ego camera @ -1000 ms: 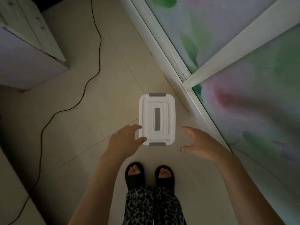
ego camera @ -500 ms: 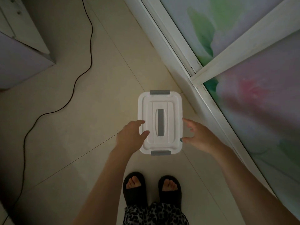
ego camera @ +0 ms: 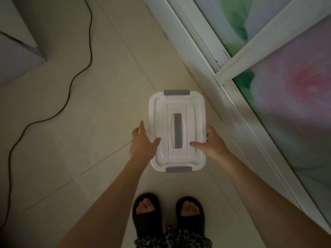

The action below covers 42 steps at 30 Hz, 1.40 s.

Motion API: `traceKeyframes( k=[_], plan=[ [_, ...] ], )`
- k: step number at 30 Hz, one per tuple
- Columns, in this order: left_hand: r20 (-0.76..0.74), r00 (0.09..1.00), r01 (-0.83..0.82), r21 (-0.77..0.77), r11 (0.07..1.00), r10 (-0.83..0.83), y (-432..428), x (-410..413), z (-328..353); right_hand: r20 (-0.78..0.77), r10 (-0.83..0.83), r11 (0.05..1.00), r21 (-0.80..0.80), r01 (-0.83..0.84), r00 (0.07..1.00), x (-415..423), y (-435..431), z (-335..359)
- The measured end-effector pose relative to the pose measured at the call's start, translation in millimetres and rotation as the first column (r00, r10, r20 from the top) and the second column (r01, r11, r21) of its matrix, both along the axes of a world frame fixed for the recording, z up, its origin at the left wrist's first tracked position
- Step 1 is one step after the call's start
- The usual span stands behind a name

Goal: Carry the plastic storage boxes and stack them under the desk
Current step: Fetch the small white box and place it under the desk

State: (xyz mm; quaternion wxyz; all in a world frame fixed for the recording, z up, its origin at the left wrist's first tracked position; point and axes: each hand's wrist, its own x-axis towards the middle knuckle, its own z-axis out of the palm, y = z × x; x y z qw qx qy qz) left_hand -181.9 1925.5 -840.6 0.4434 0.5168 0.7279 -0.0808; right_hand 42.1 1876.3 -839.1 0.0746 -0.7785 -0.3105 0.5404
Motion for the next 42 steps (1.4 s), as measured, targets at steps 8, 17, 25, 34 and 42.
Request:
traceKeyframes(
  k=[8, 17, 25, 34, 42],
  plan=[
    [0.166, 0.977, -0.12, -0.074, 0.99, 0.131, 0, 4, -13, 0.032, -0.12, 0.987, 0.113, 0.116, 0.992, -10, -9, -10],
    [0.116, 0.993, -0.039, 0.102, 0.994, 0.027, -2, 3, 30, 0.068, -0.121, 0.98, 0.165, 0.108, 0.99, -11, -18, 34],
    [0.141, 0.987, -0.099, 0.181, 0.979, 0.074, -16, -7, 133, 0.098, -0.091, 0.978, 0.196, 0.07, 0.991, -20, -22, 137],
    [0.159, 0.985, -0.104, 0.267, 0.958, 0.063, -15, -21, 293, 0.114, -0.066, 0.961, 0.275, 0.033, 0.991, -32, -21, 303],
    [0.183, 0.98, -0.139, 0.319, 0.937, 0.083, -20, -29, 423, 0.153, -0.061, 0.939, 0.344, 0.004, 0.986, -39, -19, 437]
  ],
)
